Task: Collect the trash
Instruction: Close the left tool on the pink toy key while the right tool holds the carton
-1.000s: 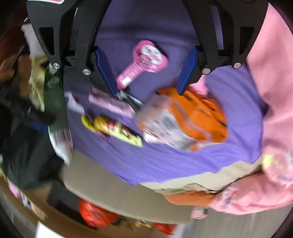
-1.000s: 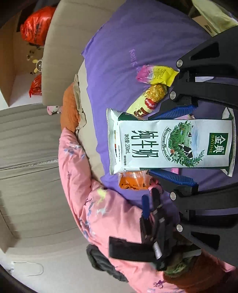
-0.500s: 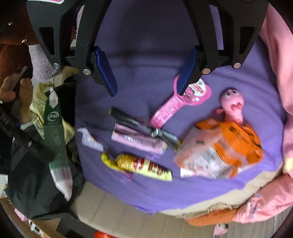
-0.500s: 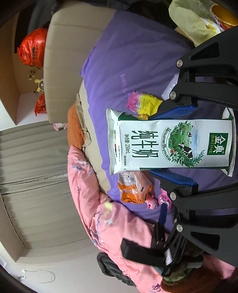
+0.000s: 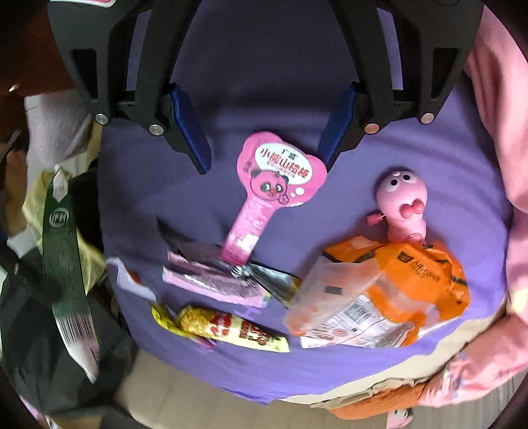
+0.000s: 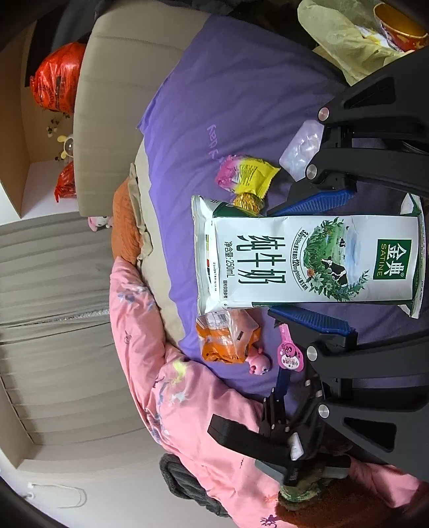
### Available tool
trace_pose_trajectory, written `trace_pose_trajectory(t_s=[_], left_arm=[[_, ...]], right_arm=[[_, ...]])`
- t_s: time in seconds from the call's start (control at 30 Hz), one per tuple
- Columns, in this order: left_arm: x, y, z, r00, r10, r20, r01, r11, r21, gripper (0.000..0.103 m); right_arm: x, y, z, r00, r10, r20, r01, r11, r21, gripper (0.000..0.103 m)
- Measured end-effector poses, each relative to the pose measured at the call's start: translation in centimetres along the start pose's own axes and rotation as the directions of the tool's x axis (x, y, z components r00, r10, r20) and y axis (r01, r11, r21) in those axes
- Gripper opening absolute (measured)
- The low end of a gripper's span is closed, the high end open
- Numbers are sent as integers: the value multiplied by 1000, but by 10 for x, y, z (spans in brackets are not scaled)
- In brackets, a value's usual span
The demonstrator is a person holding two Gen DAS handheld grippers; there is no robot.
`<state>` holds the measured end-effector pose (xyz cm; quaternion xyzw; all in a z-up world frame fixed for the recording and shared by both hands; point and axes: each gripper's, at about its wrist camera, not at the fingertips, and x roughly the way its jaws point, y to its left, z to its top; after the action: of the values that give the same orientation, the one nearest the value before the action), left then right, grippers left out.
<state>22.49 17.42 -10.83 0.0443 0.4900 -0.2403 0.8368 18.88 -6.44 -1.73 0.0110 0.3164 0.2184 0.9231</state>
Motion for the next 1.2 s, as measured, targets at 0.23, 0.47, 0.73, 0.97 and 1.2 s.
trace_pose_trajectory(t_s=[0.23, 0.47, 0.73, 0.97, 1.2], left_arm=[[-10, 1, 0, 996, 78, 54, -76, 997, -23, 62], [-14, 11, 2, 991, 99, 87, -93, 993, -76, 15], [-16, -1, 4, 993, 46, 109, -42, 998, -42, 13], [7, -5, 2, 998, 10, 65, -5, 997, -76, 32], [-10, -10, 5, 988, 54, 147, -39, 994, -102, 14]], right_arm=[[-2, 3, -2, 1000, -21, 6, 21, 1000, -19, 50], [-6, 4, -1, 999, -30, 18, 31, 999, -20, 50], [-13, 3, -5, 999, -38, 22, 39, 999, -23, 50], [-13, 2, -10, 999, -44, 9, 44, 999, -20, 50], [-11, 4, -13, 999, -45, -3, 45, 999, -25, 50]])
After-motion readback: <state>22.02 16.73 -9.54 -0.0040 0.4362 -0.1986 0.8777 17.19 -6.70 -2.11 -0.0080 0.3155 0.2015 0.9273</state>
